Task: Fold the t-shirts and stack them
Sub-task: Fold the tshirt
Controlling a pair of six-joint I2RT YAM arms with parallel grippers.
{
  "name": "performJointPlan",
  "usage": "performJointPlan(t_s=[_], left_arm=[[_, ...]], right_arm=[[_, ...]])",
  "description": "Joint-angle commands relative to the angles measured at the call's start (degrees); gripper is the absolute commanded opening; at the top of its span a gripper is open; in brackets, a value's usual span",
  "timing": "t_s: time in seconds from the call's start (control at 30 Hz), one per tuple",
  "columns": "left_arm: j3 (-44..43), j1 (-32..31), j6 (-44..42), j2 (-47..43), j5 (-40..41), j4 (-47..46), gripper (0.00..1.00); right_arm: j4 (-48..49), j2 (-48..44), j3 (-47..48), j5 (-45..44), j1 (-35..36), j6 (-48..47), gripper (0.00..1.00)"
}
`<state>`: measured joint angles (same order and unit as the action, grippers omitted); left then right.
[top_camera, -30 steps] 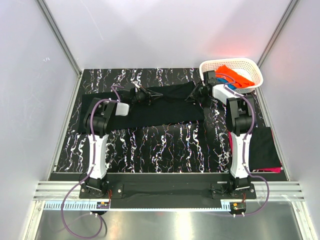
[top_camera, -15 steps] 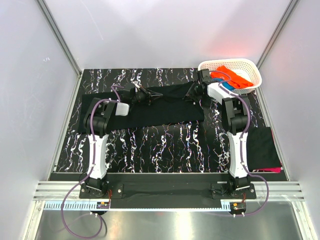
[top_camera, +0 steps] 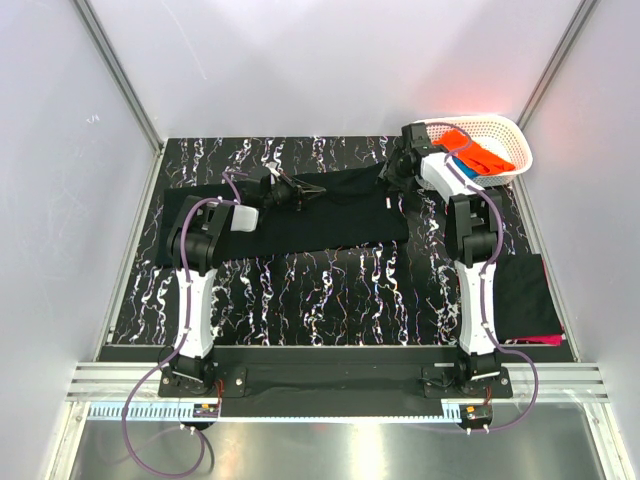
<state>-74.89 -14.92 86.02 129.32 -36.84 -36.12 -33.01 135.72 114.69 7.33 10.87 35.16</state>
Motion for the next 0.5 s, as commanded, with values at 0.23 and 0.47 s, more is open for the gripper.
performJointPlan(t_s=[0.23,0.47], left_arm=[[-0.2,0.3,-0.9,-1.2,-1.4,-3.0,0.0],[0.7,0.2,-1.1,-2.1,-1.3,-2.8,0.0]], right_arm=[[-6.8,-8.0,1.6,-2.9,4.1,-5.3,0.46],[5.6,-11.1,-12.9,6.1,7.9,10.8,0.48]])
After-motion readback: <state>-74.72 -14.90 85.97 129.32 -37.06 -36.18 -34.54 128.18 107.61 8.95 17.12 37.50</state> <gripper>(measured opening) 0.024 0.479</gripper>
